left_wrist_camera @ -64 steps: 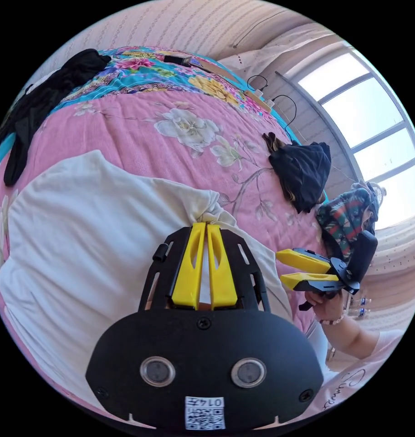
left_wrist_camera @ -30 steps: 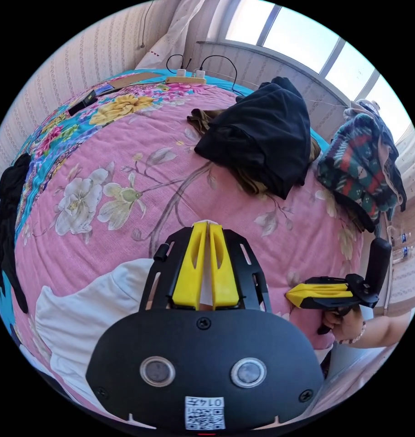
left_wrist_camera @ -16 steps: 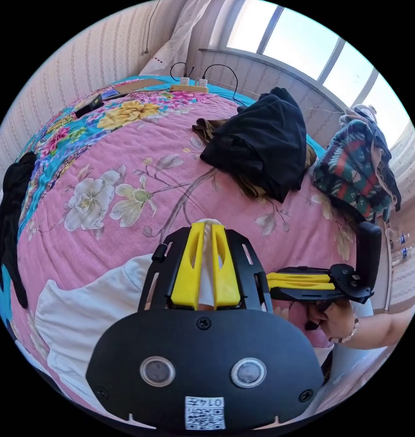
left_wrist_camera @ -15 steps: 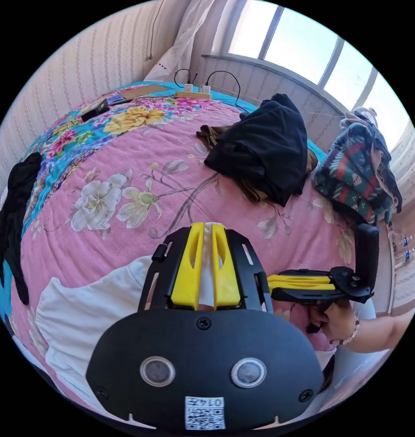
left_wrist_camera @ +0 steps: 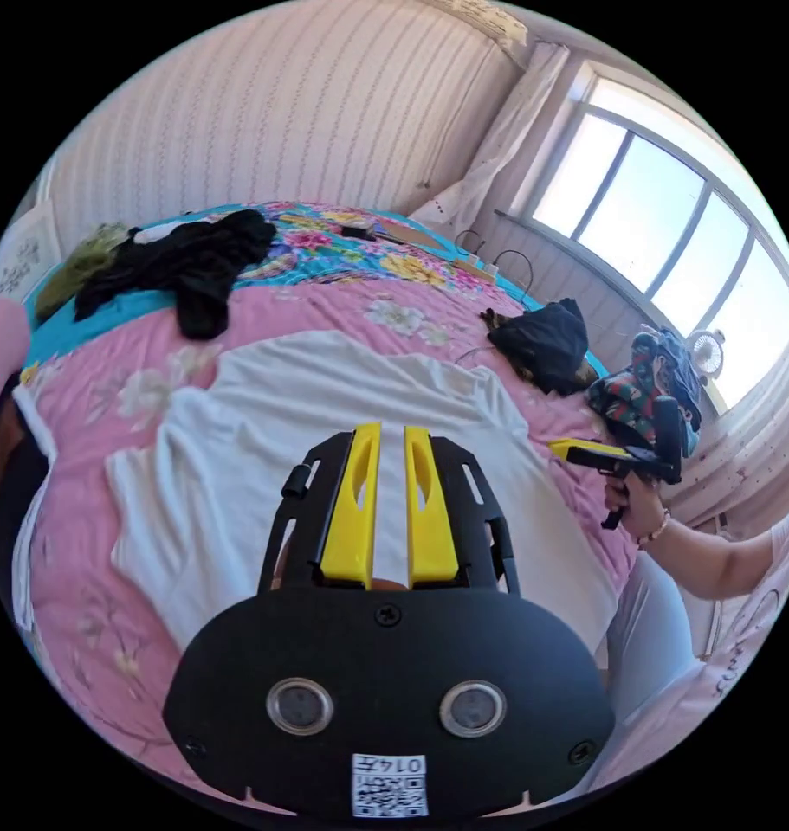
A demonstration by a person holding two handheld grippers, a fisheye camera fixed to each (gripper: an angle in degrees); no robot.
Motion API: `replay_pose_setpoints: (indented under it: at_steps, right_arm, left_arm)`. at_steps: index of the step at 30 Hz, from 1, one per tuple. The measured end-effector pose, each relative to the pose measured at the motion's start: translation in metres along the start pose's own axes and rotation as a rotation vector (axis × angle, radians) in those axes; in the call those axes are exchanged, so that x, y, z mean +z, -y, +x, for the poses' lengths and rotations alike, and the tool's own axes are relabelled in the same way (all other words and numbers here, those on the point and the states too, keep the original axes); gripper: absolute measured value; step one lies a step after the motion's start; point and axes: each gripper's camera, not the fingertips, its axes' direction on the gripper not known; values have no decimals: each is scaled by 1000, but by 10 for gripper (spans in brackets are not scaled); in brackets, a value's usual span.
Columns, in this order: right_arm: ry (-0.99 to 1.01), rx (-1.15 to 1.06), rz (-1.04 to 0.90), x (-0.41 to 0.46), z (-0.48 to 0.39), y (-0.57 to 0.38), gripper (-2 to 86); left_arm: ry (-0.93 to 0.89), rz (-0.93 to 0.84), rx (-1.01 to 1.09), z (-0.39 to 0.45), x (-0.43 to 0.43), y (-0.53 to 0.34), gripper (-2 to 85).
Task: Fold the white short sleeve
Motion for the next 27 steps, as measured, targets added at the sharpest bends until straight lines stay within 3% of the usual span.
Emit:
replay_pose_setpoints:
  at_steps: [4,10,13,20,23,27]
  right_arm:
    - [88,-274,-107,58,-96,43,56]
    - [161,-548,-280,180,-238,97,60]
    - [101,-624,-330,239,-296,118,56]
    - [-23,-533,-386,354,-378,164,70]
    - [-114,-466,-501,403,-383,167,64]
    - [-85,-492,-491,415,-397,174,24]
  left_arm:
    - [187,-40,-297,-87,-63,-68,-1]
    - [122,55,-473,-161,-103,-100,-8]
    - [87,62,-511,-189,-110,-98,-4]
    - [-13,64,-509,-228,-130,-97,46]
    - [-30,35,-439,-230,-141,-98,32]
    - [-33,22,-385,-234,-158,-100,-2]
